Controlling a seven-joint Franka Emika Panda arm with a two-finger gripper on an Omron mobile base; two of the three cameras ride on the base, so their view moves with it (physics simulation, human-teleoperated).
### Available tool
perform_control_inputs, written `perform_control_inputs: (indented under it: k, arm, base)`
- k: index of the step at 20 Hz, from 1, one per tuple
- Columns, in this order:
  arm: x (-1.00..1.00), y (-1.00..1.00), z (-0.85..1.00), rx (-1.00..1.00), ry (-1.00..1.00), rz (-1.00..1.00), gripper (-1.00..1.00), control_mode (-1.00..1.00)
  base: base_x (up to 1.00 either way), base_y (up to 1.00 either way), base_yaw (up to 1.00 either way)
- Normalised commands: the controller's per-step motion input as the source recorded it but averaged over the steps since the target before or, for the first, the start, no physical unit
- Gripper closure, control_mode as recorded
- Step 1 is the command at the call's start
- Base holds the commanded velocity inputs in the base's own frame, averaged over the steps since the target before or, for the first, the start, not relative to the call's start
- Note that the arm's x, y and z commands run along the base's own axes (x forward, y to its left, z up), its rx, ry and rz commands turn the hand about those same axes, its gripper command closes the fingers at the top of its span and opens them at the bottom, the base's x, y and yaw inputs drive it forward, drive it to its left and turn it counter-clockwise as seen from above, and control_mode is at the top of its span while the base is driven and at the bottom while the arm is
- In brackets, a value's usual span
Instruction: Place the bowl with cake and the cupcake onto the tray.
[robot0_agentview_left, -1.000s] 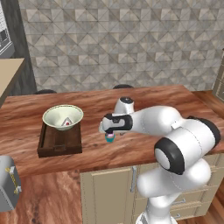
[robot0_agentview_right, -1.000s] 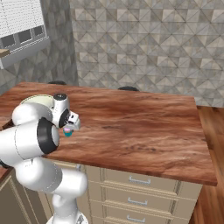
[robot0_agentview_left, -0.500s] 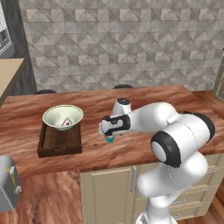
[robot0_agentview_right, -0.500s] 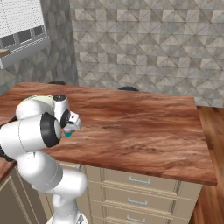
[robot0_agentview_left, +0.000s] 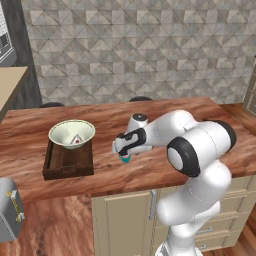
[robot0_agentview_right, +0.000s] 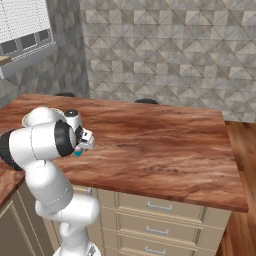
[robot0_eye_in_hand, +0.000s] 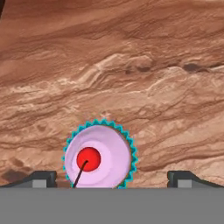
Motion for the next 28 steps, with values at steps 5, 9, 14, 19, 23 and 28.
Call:
perform_control_inputs:
  k: [5,9,14,19,23,28]
  arm:
    - [0.07,0.00,-0.26,0.00,0.00,0.00,-1.00,-1.00]
    - [0.01,0.13,-0.11,0.00,0.00,0.00,-1.00,-1.00]
    - [0.04,0.34,-0.10,-0.01,0.00,0.02,1.00,-1.00]
    - [0.01,0.11,-0.04,0.00,0.00,0.02,1.00,-1.00]
    - [0.00,0.00,0.06,0.00,0.00,0.00,1.00,-1.00]
    - [0.00,0.15,0.28,0.00,-0.03,0.04,1.00,-1.00]
  base:
    - [0.00,0.00,0.00]
    - [0.00,0.00,0.00]
    - [0.00,0.00,0.00]
    - [0.00,0.00,0.00]
    - [0.00,0.00,0.00]
    - [0.00,0.00,0.00]
